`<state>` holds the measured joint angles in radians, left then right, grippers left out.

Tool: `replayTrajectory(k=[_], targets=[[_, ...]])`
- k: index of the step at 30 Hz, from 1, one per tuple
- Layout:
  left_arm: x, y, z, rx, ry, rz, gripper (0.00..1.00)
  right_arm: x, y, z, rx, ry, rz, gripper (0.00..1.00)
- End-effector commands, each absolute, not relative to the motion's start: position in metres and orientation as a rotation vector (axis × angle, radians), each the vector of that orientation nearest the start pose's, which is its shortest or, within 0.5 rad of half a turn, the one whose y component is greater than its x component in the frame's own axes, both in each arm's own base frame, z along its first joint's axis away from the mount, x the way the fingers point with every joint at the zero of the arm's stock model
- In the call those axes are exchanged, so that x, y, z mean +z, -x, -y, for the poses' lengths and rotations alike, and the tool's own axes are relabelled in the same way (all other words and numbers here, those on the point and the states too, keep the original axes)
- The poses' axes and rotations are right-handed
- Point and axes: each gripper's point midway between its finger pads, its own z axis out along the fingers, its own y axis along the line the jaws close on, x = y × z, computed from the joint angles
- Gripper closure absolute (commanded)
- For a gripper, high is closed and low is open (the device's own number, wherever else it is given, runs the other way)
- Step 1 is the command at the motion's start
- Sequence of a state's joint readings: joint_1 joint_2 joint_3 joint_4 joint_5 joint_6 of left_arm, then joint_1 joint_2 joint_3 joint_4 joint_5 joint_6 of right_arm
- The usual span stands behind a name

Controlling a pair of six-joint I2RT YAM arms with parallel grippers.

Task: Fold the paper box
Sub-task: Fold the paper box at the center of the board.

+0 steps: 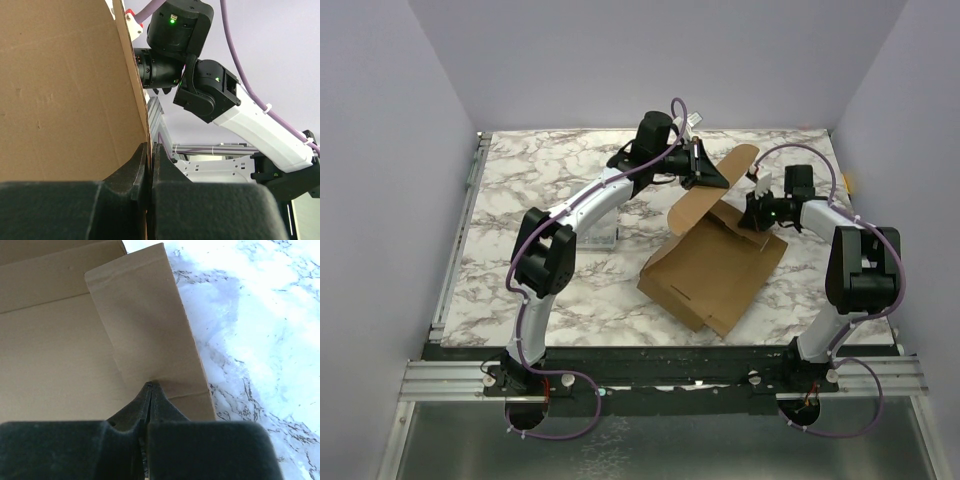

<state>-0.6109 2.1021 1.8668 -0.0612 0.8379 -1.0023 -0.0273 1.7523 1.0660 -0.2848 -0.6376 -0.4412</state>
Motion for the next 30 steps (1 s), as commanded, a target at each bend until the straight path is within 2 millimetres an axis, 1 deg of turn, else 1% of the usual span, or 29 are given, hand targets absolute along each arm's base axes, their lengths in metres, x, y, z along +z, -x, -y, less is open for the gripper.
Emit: replayTrajectory(k=[1,5,11,13,16,20,22,25,28,30], targets=[[0.263,-0.375,0.451,-1.761,-0.28,-2.209,1.0,0.044,-0.396,-0.064,0.463,0.727,-2.302,0.99],[0.264,-0.375,0.454,-1.767,-0.282,-2.207,1.0,0.039,-0.395,-0.058,0.372,0.796,-2.283,0.99],[0.265,-0.376,0.461,-1.778,-0.286,-2.206,1.0,0.044,-0.398,-0.05,0.239,0.874,-2.211,0.98],[0.264,-0.376,0.463,-1.779,-0.285,-2.208,1.0,0.046,-0.399,-0.056,0.211,0.921,-2.175,0.96],[0.263,-0.375,0.463,-1.781,-0.284,-2.211,1.0,0.046,-0.4,-0.053,0.166,0.944,-2.146,0.94],[0.262,-0.374,0.462,-1.777,-0.282,-2.214,1.0,0.047,-0.402,-0.049,0.116,0.96,-2.116,0.92],[0.261,-0.374,0.462,-1.776,-0.282,-2.217,1.0,0.047,-0.403,-0.047,0.089,0.962,-2.106,0.88],[0.261,-0.374,0.462,-1.776,-0.282,-2.216,1.0,0.049,-0.403,-0.043,0.057,0.967,-2.092,0.83],[0.259,-0.374,0.462,-1.777,-0.279,-2.22,1.0,0.055,-0.408,-0.04,0.011,0.965,-2.055,0.8],[0.26,-0.374,0.462,-1.779,-0.28,-2.22,1.0,0.057,-0.41,-0.038,-0.015,0.967,-2.042,0.75]])
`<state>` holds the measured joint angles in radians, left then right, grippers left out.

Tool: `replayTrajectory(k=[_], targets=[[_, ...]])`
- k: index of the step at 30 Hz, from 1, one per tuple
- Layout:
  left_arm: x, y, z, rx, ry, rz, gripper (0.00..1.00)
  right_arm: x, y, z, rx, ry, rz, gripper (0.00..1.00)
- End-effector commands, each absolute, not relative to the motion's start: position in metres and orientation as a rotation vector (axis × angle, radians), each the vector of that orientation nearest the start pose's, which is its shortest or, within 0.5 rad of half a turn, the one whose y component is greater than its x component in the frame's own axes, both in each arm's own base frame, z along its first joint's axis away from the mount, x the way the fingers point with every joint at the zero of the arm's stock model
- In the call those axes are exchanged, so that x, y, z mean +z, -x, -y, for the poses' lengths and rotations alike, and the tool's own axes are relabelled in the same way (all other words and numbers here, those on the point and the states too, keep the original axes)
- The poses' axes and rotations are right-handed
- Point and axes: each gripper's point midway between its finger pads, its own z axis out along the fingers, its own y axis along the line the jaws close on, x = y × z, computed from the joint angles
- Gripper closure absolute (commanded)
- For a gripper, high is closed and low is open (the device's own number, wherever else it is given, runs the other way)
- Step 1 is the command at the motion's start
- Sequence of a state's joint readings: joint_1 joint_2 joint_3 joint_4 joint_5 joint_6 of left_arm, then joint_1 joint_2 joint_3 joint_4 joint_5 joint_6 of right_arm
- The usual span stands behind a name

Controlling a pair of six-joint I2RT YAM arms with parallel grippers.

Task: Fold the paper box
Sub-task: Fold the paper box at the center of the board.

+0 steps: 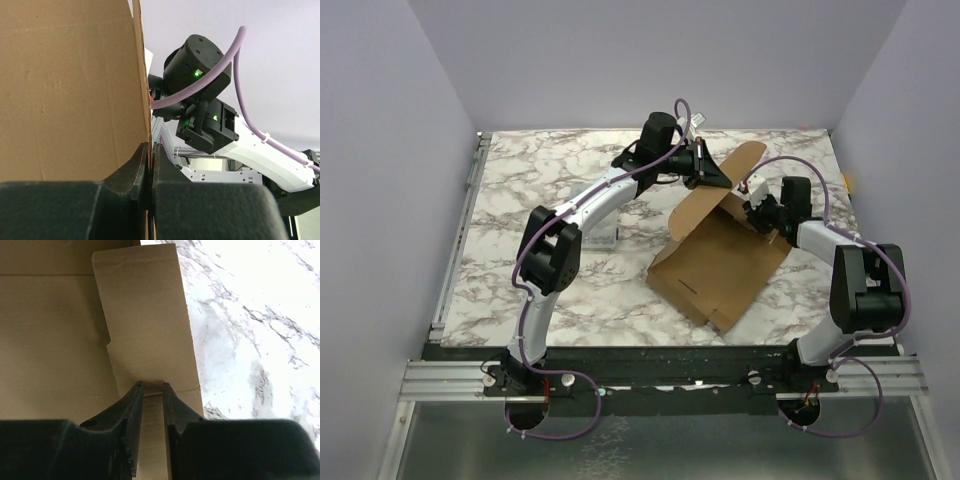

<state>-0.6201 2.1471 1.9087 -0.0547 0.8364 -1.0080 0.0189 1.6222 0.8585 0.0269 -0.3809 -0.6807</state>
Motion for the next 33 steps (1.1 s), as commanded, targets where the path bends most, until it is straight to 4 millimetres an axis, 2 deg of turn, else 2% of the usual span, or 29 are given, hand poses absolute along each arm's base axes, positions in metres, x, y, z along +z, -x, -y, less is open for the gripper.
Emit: replayTrajectory(k=[1,19,26,31,33], targets=[[0.259,-0.375,0.462,-1.778,-0.28,-2.221,1.0,0.059,-0.411,-0.037,-0.026,0.968,-2.034,0.73],[0.257,-0.374,0.462,-1.776,-0.277,-2.227,1.0,0.067,-0.421,-0.028,-0.101,0.933,-1.999,0.39],[0.259,-0.373,0.462,-1.778,-0.284,-2.223,1.0,0.061,-0.423,-0.031,-0.01,0.897,-2.054,0.36],[0.258,-0.373,0.46,-1.776,-0.286,-2.224,1.0,0.059,-0.425,-0.02,0.08,0.844,-2.092,0.36],[0.259,-0.372,0.46,-1.777,-0.29,-2.222,1.0,0.057,-0.42,-0.02,0.127,0.852,-2.107,0.36]])
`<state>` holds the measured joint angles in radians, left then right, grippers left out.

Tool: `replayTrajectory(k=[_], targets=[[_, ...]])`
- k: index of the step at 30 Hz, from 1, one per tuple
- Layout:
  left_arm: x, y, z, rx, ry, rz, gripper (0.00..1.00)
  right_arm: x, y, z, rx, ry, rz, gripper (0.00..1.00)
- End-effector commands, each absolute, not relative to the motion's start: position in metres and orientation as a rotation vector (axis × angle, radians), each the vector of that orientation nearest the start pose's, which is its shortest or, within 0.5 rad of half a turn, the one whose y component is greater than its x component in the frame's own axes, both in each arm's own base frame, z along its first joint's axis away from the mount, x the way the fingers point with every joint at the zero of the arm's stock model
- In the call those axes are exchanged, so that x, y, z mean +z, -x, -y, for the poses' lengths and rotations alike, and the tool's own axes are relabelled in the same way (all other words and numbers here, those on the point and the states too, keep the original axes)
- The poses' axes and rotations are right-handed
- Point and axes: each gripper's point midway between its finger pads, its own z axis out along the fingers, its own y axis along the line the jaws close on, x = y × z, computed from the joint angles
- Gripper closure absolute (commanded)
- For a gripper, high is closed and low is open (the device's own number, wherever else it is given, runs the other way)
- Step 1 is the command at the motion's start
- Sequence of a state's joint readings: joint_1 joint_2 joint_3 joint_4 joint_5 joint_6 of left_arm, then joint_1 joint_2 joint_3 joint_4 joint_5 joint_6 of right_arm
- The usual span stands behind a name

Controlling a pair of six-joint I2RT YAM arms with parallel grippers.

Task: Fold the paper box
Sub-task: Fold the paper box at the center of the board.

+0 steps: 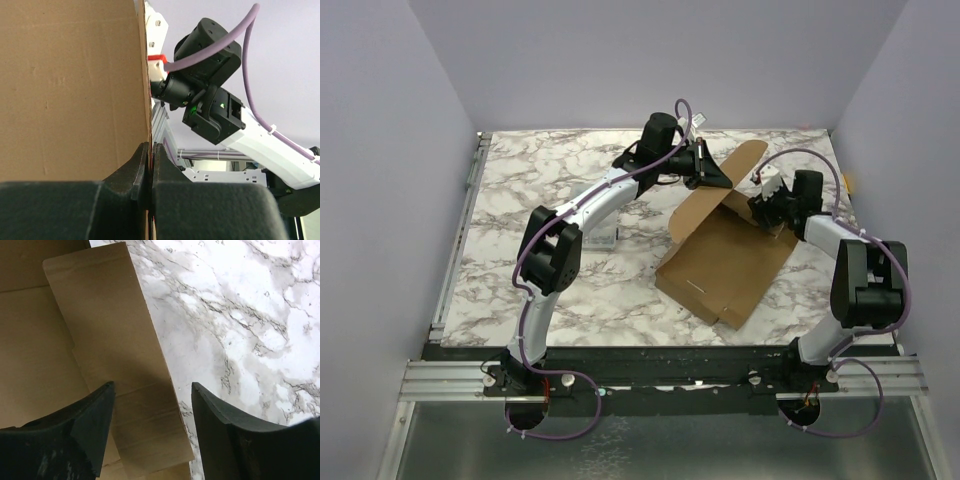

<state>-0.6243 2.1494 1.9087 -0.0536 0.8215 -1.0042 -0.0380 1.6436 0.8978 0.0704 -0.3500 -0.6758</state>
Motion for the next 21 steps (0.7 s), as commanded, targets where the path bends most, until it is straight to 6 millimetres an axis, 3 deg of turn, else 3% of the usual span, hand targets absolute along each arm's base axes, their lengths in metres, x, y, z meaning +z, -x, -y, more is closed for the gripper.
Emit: replayTrajectory(k=[1,14,21], targets=[[0.259,-0.372,0.46,-1.779,-0.291,-2.221,1.0,0.056,-0.418,-0.022,0.15,0.858,-2.109,0.36],[0.265,-0.369,0.463,-1.818,-0.313,-2.209,1.0,0.042,-0.409,-0.048,0.467,0.901,-2.143,0.38],[0.265,-0.368,0.464,-1.835,-0.316,-2.202,1.0,0.045,-0.403,-0.06,0.635,0.885,-2.128,0.46]])
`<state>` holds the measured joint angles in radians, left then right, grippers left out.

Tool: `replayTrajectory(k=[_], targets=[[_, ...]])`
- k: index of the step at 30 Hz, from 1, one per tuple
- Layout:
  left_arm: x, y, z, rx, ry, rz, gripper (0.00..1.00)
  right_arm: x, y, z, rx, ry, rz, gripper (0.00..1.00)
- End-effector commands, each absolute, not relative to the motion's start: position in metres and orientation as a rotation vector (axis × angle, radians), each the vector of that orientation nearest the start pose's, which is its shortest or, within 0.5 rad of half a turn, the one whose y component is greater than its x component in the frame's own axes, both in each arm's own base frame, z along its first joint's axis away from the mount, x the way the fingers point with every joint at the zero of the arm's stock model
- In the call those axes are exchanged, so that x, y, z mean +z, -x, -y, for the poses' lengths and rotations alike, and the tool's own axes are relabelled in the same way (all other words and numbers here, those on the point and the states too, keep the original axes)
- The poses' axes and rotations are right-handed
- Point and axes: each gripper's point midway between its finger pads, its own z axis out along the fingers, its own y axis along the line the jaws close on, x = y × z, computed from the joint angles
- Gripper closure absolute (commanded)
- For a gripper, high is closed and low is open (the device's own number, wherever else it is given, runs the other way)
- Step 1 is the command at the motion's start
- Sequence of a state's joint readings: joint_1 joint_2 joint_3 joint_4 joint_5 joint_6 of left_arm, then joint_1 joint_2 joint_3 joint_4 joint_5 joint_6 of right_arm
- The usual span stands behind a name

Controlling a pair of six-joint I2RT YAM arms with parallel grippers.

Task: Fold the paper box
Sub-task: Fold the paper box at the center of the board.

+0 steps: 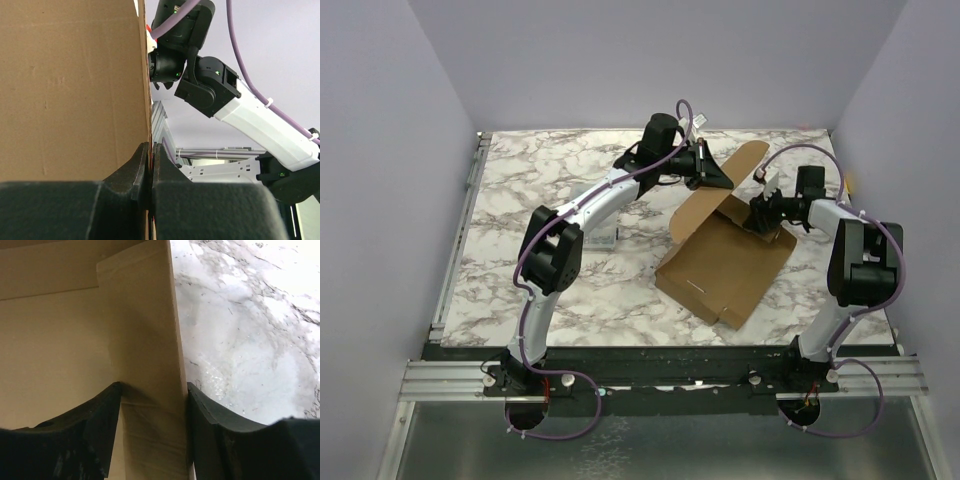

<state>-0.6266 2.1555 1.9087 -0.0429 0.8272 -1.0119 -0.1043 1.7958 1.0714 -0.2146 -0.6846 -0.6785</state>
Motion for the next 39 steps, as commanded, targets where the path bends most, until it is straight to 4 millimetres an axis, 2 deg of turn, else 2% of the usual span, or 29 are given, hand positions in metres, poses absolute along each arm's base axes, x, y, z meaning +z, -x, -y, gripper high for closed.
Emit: replayTrajectory(k=[1,3,9,17,20,23,29,31,33,36,39], targets=[[0.265,-0.366,0.465,-1.837,-0.316,-2.203,1.0,0.046,-0.403,-0.06,0.65,0.875,-2.128,0.47],[0.265,-0.365,0.465,-1.846,-0.312,-2.201,1.0,0.046,-0.404,-0.061,0.676,0.855,-2.132,0.5],[0.282,-0.358,0.471,-1.963,-0.29,-2.121,1.0,0.047,-0.41,-0.06,0.668,0.774,-2.157,0.51],[0.283,-0.348,0.479,-2.039,-0.277,-2.098,1.0,0.054,-0.418,-0.057,0.613,0.734,-2.131,0.67],[0.287,-0.345,0.48,-2.075,-0.256,-2.074,1.0,0.056,-0.417,-0.059,0.608,0.742,-2.109,0.78],[0.292,-0.342,0.475,-2.11,-0.227,-2.04,1.0,0.057,-0.413,-0.06,0.595,0.769,-2.082,0.88],[0.281,-0.348,0.45,-2.057,-0.148,-2.042,1.0,0.063,-0.406,-0.059,0.574,0.821,-2.064,0.87],[0.278,-0.35,0.438,-2.028,-0.129,-2.042,0.98,0.063,-0.405,-0.06,0.587,0.828,-2.071,0.83],[0.275,-0.351,0.428,-1.997,-0.118,-2.041,0.93,0.061,-0.403,-0.061,0.605,0.83,-2.079,0.83],[0.276,-0.349,0.415,-1.954,-0.136,-2.024,0.75,0.059,-0.4,-0.063,0.629,0.832,-2.086,0.89],[0.296,-0.351,0.398,-1.862,-0.196,-1.951,0.64,0.062,-0.399,-0.063,0.623,0.845,-2.083,0.94]])
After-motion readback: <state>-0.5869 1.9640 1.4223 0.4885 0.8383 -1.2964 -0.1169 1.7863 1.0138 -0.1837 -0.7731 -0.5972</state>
